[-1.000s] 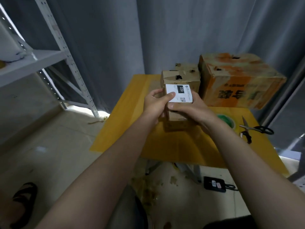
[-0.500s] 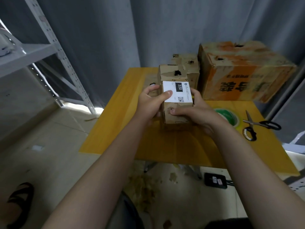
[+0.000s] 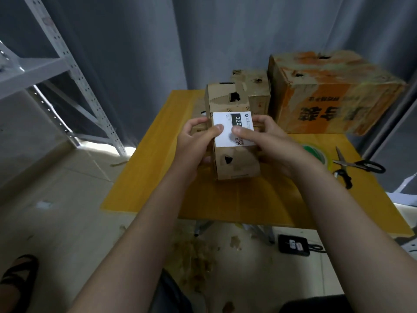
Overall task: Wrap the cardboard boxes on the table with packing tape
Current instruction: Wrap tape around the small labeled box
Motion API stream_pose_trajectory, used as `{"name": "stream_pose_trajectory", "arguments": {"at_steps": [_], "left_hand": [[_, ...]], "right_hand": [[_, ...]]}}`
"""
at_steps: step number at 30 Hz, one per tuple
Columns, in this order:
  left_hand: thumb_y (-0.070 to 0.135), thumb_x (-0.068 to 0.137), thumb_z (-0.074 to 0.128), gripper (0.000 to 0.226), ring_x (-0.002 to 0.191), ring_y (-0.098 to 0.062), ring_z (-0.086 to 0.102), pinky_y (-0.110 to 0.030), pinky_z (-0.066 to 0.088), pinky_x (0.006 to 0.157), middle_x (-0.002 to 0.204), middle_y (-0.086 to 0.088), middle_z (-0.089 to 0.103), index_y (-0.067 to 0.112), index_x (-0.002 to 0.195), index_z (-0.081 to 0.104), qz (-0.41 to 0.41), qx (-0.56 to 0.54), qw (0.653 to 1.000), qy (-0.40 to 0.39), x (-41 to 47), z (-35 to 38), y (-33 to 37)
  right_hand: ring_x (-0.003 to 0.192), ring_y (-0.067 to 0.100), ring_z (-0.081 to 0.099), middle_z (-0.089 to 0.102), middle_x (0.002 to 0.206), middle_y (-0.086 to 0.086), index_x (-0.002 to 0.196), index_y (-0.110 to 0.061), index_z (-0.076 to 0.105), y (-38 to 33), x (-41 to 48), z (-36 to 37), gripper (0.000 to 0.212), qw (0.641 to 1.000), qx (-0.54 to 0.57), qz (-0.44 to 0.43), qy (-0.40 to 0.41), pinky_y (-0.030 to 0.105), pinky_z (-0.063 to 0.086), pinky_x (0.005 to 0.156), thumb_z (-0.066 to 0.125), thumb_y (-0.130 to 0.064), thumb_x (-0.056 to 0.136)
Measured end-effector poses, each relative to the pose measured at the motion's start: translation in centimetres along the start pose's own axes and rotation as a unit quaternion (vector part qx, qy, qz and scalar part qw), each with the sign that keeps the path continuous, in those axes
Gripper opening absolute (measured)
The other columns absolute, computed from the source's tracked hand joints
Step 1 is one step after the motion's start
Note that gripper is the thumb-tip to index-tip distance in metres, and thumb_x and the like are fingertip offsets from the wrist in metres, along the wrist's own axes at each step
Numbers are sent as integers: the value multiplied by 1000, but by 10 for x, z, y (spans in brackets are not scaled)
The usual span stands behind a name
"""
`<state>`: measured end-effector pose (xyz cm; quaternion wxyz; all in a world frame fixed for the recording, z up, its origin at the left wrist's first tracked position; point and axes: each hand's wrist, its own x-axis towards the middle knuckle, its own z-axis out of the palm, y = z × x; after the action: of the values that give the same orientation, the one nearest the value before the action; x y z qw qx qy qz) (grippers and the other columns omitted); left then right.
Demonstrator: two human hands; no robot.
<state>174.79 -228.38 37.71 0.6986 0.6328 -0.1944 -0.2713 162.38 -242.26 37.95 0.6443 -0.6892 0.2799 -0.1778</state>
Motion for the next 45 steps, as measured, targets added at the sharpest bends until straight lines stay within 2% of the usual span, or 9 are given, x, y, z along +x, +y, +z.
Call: {"name": "stream_pose_trajectory", "arguments": {"at_steps": [3,7,14,21,24,29,36,42,45], "left_hand": [[29,82,85,47,91,-24,79,-36,60,61,100,-2,81,29,122,61,12,16,999,-34,-5,0,-3],[38,76,87,47,94,-25,78,-50,64,72,106,-2,80,35,116,64,39,45,997,-51,-11,1,-6],[39,75,88,47,96,-21,78,-46,64,68,108,-1,78,36,116,65,68,66,994,-57,-17,-11,-1],[32,83,86,44,96,-18,78,-34,61,62,107,0,79,32,120,63,54,74,993,-72,-17,-18,0],[29,86,85,42,94,-16,78,-31,60,61,106,1,80,31,121,63,41,70,994,-69,-17,-17,-1],[28,87,84,40,93,-18,78,-28,59,61,106,-1,80,28,121,64,19,68,995,-77,-16,-19,-1],[33,88,82,35,77,-20,76,-30,55,52,96,-4,81,25,118,65,-7,29,1000,-2,-12,-23,1],[26,83,85,90,71,-27,75,-45,62,61,108,-10,76,42,143,20,-45,-6,999,23,-11,-32,6],[48,72,86,92,104,-24,65,-51,61,79,138,-3,46,39,136,20,-45,155,985,66,-12,-46,13]], "right_hand": [[78,0,75,66,115,-12,138,-31,45,-13,2,0,78,998,24,-18,51,22,59,59,87,-54,76],[78,12,78,74,114,3,142,-19,49,-28,5,5,74,990,77,-30,110,26,61,60,82,-50,84],[77,20,79,81,97,3,123,-14,68,-38,5,8,50,982,113,-62,137,25,58,58,88,-34,81],[93,21,78,73,123,10,138,-12,63,-30,8,2,72,986,49,-73,143,41,64,86,89,-43,78],[99,18,77,70,130,6,140,-17,61,-28,6,1,74,989,36,-66,130,40,62,90,89,-46,77],[81,13,79,79,104,-2,125,-23,65,-25,4,-3,52,989,46,-68,120,22,58,62,88,-38,80],[95,31,76,74,117,2,133,-24,56,-19,2,-5,64,998,-47,32,13,39,59,59,85,-48,81],[102,28,72,69,117,3,122,-36,58,-10,0,-9,54,987,-115,92,-67,52,64,67,90,-41,78],[94,25,72,77,105,5,111,-40,70,-7,6,-13,32,990,-67,83,-88,41,58,69,83,-22,87]]}}
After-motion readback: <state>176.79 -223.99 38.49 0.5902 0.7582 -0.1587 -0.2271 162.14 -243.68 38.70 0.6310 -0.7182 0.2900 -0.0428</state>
